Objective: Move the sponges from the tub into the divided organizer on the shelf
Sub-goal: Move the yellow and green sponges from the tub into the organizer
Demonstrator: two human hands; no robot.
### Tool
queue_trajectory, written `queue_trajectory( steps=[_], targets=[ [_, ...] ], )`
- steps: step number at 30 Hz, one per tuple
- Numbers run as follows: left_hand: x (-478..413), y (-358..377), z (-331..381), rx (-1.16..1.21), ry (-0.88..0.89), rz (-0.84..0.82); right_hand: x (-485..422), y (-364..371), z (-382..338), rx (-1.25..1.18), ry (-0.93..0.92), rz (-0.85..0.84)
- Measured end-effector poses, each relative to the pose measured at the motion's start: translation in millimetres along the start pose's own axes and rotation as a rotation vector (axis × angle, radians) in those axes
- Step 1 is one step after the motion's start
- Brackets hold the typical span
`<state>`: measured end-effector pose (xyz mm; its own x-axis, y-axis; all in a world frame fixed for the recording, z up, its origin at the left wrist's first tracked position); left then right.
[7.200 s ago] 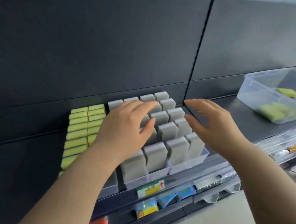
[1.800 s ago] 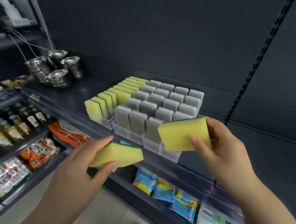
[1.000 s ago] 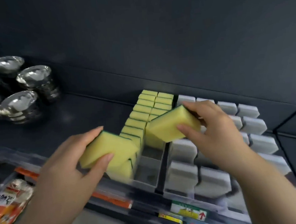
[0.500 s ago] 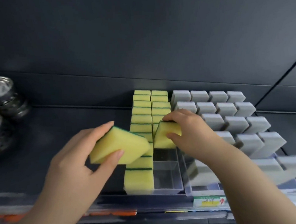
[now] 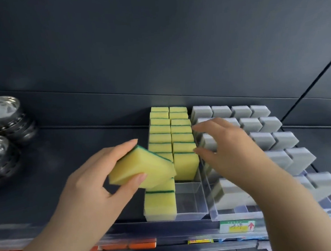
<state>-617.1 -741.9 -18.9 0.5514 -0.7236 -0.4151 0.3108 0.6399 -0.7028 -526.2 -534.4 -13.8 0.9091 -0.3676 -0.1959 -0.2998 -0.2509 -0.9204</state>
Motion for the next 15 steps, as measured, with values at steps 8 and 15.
queue_trajectory(
  steps=[8, 15],
  targets=[
    [-57, 58, 28, 0.017, 0.065, -0.271, 41, -25, 9, -0.307, -0.041, 0.200],
    [-75, 111, 18, -0.177, 0.032, -0.501, 42, 5, 14, -0.141, -0.093, 0.128]
  ],
)
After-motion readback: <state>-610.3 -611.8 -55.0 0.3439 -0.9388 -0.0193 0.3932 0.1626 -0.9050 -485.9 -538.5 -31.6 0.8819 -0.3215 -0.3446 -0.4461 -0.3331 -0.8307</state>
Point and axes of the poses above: each hand's wrist, its own x-axis away from the middle knuckle, its own y-axis out of the palm, z = x × y, the point moved 5 cm from there along -x, towards the middle knuckle, and after that the axes turned 5 degrees about -z, right-handed, at the moved point
